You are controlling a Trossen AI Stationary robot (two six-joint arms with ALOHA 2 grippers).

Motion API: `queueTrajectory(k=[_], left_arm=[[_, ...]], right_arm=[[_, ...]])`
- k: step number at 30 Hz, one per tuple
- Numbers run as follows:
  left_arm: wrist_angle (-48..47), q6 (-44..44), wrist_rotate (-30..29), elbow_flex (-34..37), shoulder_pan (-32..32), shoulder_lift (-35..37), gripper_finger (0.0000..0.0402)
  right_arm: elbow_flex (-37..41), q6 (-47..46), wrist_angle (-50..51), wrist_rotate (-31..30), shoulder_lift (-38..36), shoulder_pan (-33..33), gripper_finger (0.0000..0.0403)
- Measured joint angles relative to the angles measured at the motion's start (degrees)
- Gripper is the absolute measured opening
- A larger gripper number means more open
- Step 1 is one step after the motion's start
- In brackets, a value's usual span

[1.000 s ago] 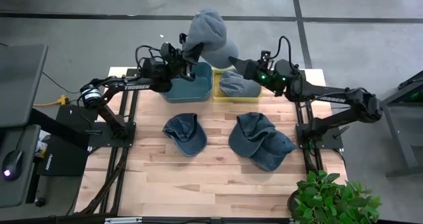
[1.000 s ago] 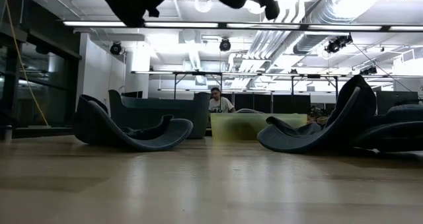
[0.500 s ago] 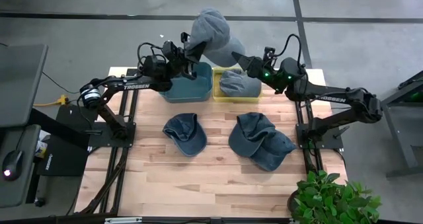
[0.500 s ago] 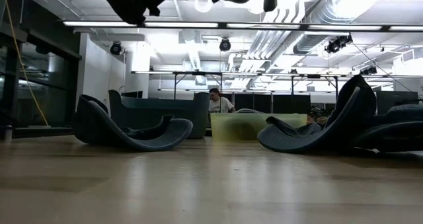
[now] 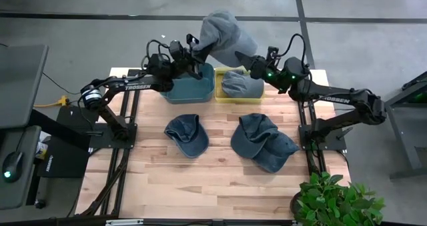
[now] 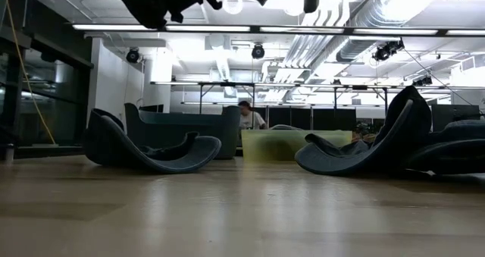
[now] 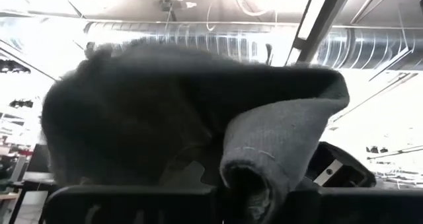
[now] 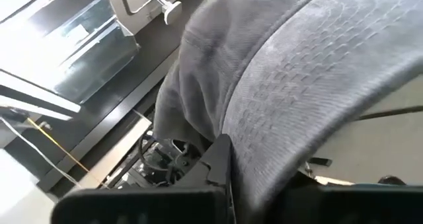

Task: Pick & Place hat
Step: Put the gray cap into the yellow bin

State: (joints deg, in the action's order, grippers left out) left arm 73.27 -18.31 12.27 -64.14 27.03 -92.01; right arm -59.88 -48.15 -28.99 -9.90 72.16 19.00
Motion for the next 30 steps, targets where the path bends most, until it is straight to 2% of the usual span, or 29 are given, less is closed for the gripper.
queueTrajectory(k=[7,11,15,19,24,27,30], left_arm=[[-1.34,-1.63,-0.08,0.00,0.02,0.00,0.0023],[-1.52,-2.97,2.96,0.02,0.07,0.00,0.0045],[-1.48,-3.69,6.50,0.02,0.04,0.00,0.0100],[-1.52,-8.58,6.47,0.02,0.02,0.00,0.0178],[-1.76,-9.25,7.28,0.02,-0.04,0.00,0.0270],[-2.64,-10.26,8.68,0.02,-0.04,0.00,0.0303],[-5.55,-10.56,9.11,0.00,0.06,0.00,0.0318]], right_arm=[[0.00,0.38,0.64,1.31,-0.02,0.76,0.0008],[0.00,0.67,1.71,1.89,-0.02,0.92,0.0005],[0.00,0.95,2.22,2.15,0.00,0.86,0.0004],[0.02,1.79,2.25,1.87,0.04,1.08,0.0004],[0.04,2.13,3.87,2.09,-0.92,2.50,0.0004],[0.07,2.41,5.24,2.37,-1.90,3.54,0.0004],[0.09,3.33,7.60,1.77,-2.76,4.65,0.0004]])
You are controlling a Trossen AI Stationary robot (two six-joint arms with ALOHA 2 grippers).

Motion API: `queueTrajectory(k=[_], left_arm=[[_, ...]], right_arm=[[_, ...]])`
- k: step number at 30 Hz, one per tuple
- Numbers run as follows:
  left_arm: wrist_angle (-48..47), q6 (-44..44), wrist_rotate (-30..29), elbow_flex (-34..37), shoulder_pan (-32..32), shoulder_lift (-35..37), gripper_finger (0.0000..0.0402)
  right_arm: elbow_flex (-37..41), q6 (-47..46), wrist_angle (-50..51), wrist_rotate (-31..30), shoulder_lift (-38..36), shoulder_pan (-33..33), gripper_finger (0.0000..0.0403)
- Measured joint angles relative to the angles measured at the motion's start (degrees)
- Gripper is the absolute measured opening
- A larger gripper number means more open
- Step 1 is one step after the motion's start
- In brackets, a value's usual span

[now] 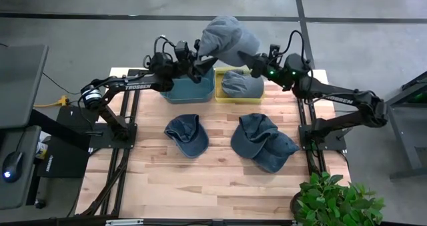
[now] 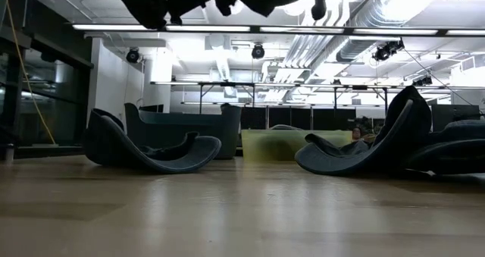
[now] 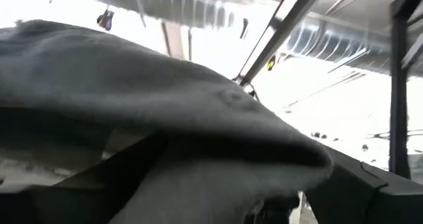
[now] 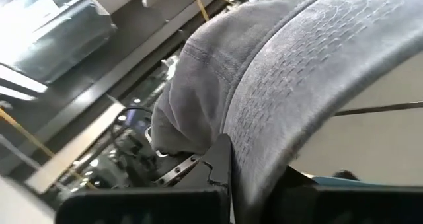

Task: Pick & Place hat
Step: Put the gray cap into the yellow bin

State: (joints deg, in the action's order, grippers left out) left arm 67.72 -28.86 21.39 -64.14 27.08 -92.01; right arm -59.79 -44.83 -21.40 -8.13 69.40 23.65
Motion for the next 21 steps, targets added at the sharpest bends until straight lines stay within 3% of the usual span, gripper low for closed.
queueTrajectory(k=[9,21], left_arm=[[-7.95,-0.36,0.96,-0.02,2.11,0.00,0.0321],[-7.93,-0.55,0.11,0.00,10.63,0.00,0.0321]], right_arm=[[0.04,0.87,4.62,-2.67,-1.50,2.30,0.0004],[-0.04,2.76,15.34,-1.13,-6.62,2.30,0.0003]])
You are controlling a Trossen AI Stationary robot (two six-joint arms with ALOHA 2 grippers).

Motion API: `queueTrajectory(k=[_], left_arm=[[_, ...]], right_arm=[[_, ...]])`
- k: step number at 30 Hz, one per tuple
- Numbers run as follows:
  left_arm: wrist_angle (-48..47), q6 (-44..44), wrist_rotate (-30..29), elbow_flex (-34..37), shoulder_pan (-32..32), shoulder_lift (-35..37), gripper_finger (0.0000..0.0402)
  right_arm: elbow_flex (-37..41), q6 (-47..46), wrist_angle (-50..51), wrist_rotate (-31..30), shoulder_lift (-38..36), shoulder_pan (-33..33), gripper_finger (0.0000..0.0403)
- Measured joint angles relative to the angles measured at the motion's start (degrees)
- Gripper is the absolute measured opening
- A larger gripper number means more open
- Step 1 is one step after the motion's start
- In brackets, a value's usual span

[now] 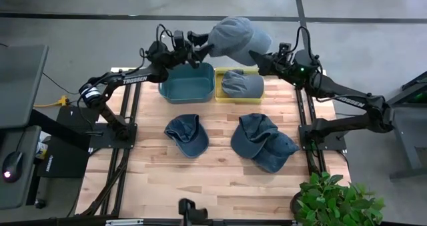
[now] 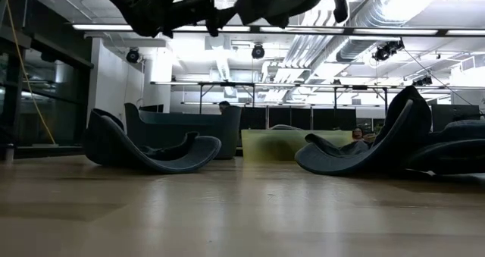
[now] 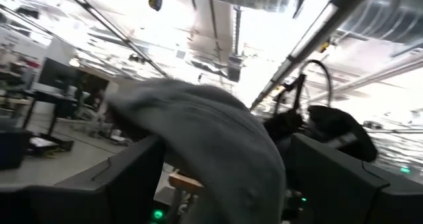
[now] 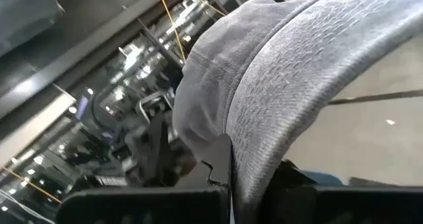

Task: Pick & Place hat
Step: Put the gray cap into the yellow bin

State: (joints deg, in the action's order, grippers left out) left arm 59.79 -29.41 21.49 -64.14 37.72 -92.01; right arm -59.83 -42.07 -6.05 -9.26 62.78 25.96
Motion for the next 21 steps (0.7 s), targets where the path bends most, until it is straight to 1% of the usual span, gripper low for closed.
queueTrajectory(k=[2,6,11,14,17,21], left_arm=[[0.01,-0.17,-0.04,0.00,1.63,0.00,0.0321],[0.00,-3.91,0.57,0.00,4.76,0.00,0.0321],[0.03,-11.17,4.54,0.02,7.49,0.00,0.0321],[0.13,-17.54,8.58,0.02,8.96,0.00,0.0321],[0.13,-23.27,14.73,0.04,11.07,0.48,0.0321],[0.64,-28.08,20.86,0.02,12.49,0.81,0.0321]], right_arm=[[0.00,0.18,2.90,0.31,-1.07,-0.02,0.0003],[0.00,0.78,6.34,0.68,-2.23,-0.02,0.0003],[-0.02,0.79,9.79,1.54,-2.54,-0.05,0.0003],[-0.02,0.69,14.44,1.61,-2.38,-0.07,0.0003],[0.00,-0.37,18.29,0.40,-1.90,-0.09,0.0003],[0.00,-1.32,19.44,-0.96,-0.41,-0.09,0.0003]])
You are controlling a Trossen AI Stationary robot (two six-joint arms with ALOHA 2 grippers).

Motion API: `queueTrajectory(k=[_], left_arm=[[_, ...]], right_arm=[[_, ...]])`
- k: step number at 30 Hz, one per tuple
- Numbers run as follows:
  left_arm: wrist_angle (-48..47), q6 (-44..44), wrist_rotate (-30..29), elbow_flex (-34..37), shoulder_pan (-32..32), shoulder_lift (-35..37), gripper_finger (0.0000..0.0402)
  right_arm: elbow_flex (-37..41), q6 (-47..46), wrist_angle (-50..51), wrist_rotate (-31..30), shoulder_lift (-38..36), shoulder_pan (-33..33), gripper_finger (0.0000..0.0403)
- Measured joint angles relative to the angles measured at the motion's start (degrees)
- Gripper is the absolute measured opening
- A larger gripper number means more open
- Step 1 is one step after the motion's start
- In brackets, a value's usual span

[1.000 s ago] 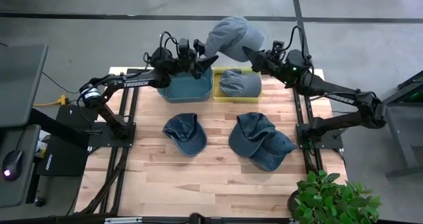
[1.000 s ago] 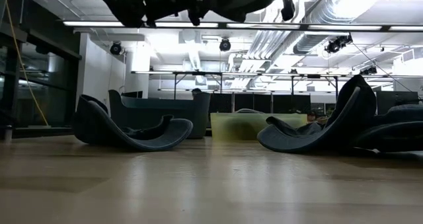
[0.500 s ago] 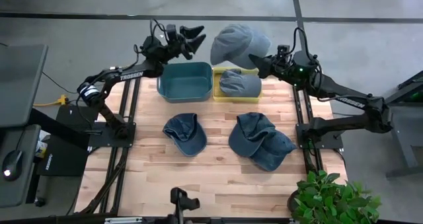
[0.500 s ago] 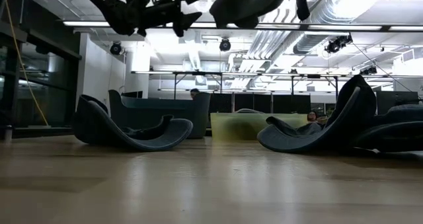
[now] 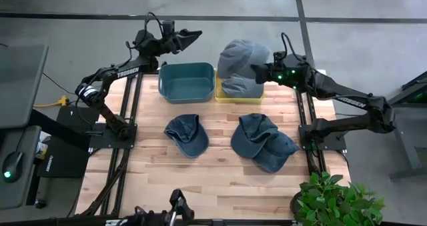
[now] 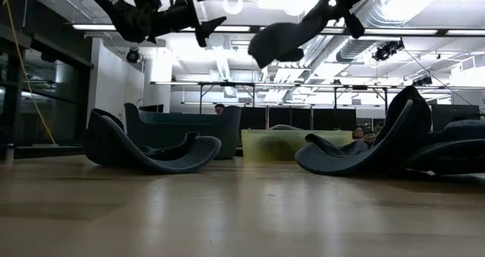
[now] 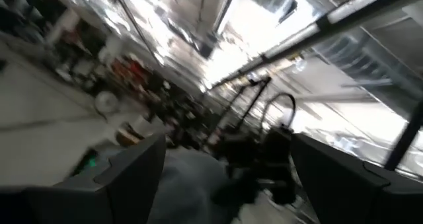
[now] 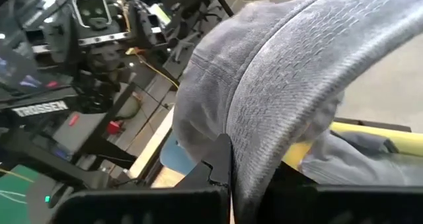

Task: Pick & Place hat
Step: Put the gray cap into the yellow bin

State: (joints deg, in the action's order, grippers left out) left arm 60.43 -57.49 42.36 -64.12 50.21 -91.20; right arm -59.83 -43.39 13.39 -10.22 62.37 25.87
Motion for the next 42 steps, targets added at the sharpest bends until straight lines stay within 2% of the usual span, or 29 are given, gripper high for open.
queueTrajectory(k=[7,13,21,24,36,42], left_arm=[[4.17,-5.80,7.85,0.02,0.03,0.98,0.0321],[4.46,-6.55,11.36,0.02,-1.30,1.87,0.0321],[4.11,-9.36,17.64,0.07,-2.96,3.76,0.0321],[4.60,-10.34,18.92,-0.04,-4.05,4.24,0.0321],[3.93,-11.81,23.34,0.00,-5.63,4.26,0.0321],[2.98,-11.85,24.27,0.01,-5.63,4.26,0.0321]], right_arm=[[-0.63,-1.67,1.18,-0.09,4.40,0.23,0.0003],[-7.00,-1.62,5.67,1.73,11.66,1.72,0.0003],[-20.05,1.79,24.86,2.45,23.60,3.19,0.0003],[-22.96,2.46,27.95,2.32,26.62,3.19,0.0003],[-23.65,-0.52,28.01,5.42,32.48,4.67,0.0003],[-23.65,-2.87,31.84,6.26,34.11,6.38,0.0003]])
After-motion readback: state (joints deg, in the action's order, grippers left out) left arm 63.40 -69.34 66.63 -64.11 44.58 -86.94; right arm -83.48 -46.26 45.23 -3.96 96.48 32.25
